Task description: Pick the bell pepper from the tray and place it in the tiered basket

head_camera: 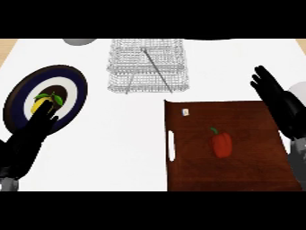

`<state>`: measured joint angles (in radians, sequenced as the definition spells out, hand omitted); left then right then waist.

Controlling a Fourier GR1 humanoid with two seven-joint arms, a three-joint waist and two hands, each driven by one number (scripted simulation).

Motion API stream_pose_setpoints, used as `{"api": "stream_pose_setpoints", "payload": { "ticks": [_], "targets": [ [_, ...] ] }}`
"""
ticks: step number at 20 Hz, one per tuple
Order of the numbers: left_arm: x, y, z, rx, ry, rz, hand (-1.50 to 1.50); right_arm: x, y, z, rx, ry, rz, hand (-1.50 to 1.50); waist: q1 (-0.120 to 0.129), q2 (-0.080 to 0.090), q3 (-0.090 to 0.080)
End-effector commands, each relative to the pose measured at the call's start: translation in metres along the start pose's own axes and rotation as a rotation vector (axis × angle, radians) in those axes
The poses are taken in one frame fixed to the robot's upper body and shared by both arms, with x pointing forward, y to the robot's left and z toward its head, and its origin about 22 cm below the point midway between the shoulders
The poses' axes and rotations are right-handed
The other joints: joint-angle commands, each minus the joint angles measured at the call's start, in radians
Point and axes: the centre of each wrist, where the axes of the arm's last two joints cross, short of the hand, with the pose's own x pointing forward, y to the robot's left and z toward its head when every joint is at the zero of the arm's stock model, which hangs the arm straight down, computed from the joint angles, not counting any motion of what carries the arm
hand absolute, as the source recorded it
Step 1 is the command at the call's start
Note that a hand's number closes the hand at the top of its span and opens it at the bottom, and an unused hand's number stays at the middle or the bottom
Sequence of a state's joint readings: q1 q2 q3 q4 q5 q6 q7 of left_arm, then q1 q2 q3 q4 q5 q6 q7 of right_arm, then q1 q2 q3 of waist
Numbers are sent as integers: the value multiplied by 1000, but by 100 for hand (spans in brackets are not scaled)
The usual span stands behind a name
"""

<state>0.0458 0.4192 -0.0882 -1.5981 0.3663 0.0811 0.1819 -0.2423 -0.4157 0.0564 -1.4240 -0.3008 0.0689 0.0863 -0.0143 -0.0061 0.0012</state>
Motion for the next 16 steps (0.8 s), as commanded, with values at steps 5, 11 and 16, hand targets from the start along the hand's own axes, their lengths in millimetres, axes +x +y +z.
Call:
{"api": "stream_pose_setpoints", "payload": {
  "ticks": [5,11,16],
  "targets": [
    [10,-33,-14,-66,-63,-15,0,8,6,44,-86,-507,61,150,-50,-2,0],
    [12,-61,-18,-115,-60,35,0,-61,17,91,-723,-466,71,-150,-48,2,1],
    [18,-75,-34,-165,-48,11,0,-71,42,139,-501,-514,332,-150,-13,4,-2]
  ]
}}
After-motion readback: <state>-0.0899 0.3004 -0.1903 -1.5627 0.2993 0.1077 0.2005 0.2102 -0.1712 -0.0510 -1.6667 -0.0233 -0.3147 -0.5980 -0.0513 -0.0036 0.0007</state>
